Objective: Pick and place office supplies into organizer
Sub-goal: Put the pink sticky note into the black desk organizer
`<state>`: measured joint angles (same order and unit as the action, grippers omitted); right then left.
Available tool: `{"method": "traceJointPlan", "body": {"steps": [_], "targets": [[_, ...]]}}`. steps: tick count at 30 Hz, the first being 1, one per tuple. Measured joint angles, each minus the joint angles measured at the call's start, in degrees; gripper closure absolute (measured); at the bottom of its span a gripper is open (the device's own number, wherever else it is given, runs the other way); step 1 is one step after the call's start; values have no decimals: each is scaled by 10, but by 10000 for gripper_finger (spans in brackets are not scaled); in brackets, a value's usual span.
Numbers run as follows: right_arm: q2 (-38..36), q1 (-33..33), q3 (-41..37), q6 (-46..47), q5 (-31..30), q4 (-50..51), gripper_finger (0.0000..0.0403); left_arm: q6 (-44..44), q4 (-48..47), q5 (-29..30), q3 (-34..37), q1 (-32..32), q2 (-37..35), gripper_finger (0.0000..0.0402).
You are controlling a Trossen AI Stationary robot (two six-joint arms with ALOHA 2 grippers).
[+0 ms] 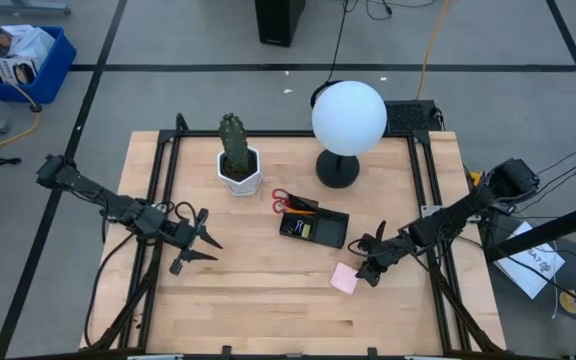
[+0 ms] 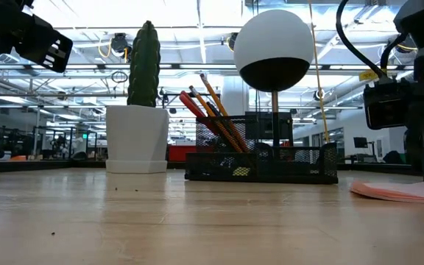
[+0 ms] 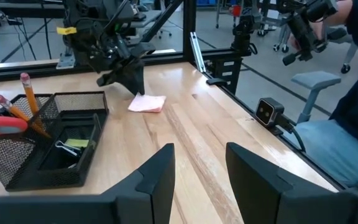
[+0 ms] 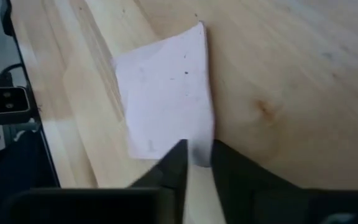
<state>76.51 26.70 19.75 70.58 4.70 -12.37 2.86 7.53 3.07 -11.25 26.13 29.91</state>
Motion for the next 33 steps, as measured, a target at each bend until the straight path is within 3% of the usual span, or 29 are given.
{"method": "traceJointPlan", "body": {"steps": [4,20,29,33], "targets": [[0,0,-1,-6,1,2,393,3,0,0,0,0,0,252],[-2,-8,-2,-33,-19,-140,401,10,26,0,-1,0,0,252],[-59,-34,-2,-112,-161,-141,402,11,25,0,-1,0,0,252],[-99,-39,-1,-105,-206,-110,402,11,25,0,-1,0,0,252]]}}
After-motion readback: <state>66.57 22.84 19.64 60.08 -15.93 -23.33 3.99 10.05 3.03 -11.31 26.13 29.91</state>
